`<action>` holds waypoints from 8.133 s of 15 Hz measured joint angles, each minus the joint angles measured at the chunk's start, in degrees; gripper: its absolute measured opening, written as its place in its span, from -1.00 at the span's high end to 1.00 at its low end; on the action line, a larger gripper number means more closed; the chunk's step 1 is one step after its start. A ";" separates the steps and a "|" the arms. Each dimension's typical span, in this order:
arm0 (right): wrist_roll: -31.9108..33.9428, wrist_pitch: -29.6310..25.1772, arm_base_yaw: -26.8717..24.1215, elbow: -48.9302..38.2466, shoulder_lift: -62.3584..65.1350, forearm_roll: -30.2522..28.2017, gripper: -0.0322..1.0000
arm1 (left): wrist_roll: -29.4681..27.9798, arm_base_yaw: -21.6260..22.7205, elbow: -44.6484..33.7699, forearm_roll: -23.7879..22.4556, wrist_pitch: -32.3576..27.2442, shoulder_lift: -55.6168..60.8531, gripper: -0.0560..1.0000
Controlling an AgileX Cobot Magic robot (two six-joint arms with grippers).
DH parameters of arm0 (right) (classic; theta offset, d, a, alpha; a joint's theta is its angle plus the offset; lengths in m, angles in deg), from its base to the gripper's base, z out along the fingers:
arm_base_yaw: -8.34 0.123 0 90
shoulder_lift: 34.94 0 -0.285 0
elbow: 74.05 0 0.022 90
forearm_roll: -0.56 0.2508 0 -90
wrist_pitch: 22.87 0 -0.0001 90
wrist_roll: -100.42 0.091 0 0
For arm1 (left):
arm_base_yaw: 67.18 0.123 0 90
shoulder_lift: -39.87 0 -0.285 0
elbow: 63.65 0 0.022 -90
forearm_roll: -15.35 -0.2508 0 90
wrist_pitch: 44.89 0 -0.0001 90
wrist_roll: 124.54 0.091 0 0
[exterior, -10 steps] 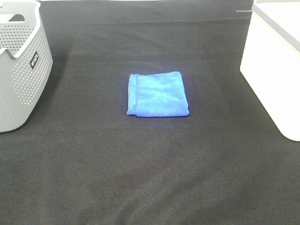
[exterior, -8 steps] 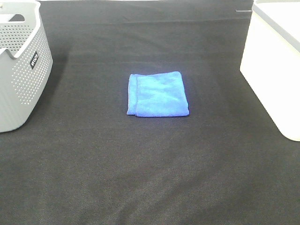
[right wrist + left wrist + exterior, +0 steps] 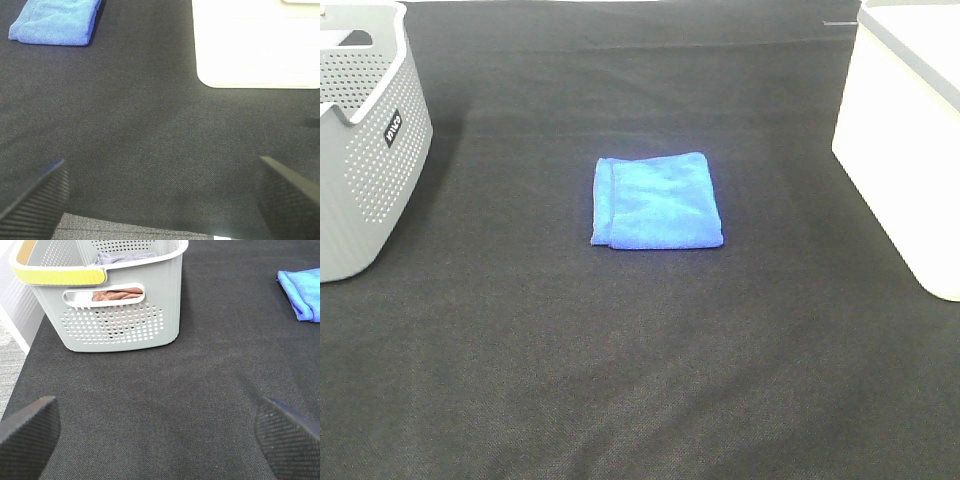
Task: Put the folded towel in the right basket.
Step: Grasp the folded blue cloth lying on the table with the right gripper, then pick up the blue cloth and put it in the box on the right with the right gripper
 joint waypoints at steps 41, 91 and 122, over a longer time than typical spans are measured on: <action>-0.11 0.00 0.00 0.00 0.00 -0.23 -0.91 | 0.00 0.00 0.00 0.23 0.00 0.00 -0.98; -4.76 3.78 3.44 87.43 -140.20 31.05 -0.84 | 0.00 0.00 0.00 0.23 0.00 0.00 -0.98; -3.09 -5.79 14.55 109.21 -136.71 24.69 0.54 | 0.00 0.00 0.00 0.29 0.00 0.00 -0.98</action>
